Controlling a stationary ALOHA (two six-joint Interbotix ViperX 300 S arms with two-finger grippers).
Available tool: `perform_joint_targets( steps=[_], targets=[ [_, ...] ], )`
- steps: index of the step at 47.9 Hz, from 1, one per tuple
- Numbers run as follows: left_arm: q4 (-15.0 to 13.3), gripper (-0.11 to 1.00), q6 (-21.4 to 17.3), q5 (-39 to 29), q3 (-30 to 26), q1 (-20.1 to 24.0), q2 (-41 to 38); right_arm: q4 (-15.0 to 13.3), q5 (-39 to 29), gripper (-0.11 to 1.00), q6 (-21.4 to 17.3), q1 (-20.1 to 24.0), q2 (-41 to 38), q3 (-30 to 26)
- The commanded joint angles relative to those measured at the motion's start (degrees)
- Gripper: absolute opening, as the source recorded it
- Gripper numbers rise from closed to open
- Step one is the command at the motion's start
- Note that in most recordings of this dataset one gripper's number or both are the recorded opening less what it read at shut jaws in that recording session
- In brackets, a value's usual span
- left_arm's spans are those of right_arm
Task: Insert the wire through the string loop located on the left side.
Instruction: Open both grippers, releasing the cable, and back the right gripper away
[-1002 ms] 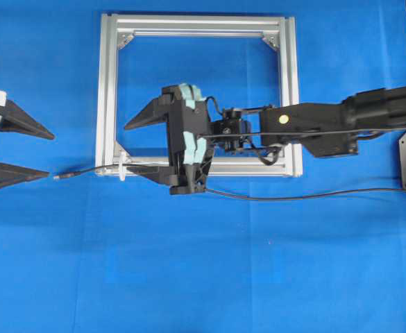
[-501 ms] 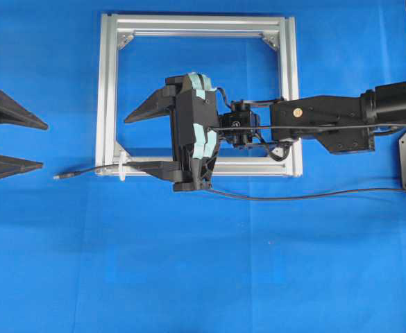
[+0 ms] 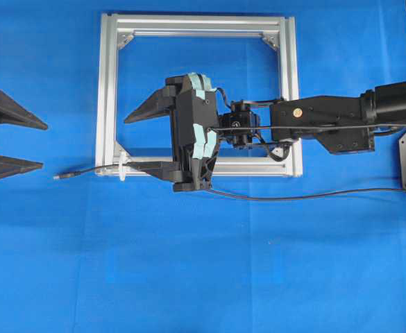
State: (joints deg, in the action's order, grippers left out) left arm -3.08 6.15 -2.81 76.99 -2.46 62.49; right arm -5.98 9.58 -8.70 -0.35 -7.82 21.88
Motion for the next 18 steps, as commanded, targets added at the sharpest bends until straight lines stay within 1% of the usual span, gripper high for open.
perform_joint_targets(
  steps=[1,8,18],
  targets=[
    [0.18,0.77,-0.62,0.26,-1.41,0.09,-0.18,0.18,0.26,0.90,-0.18,0.09,1.85,-1.05],
    [0.18,0.77,-1.76,0.18,-1.41,0.18,-0.18,0.53,0.26,0.90,-0.18,0.09,1.85,-1.05],
    [0.18,0.77,-1.76,0.26,-1.41,0.18,-0.18,0.88,0.26,0.90,-0.18,0.00,1.85,-1.05]
  ],
)
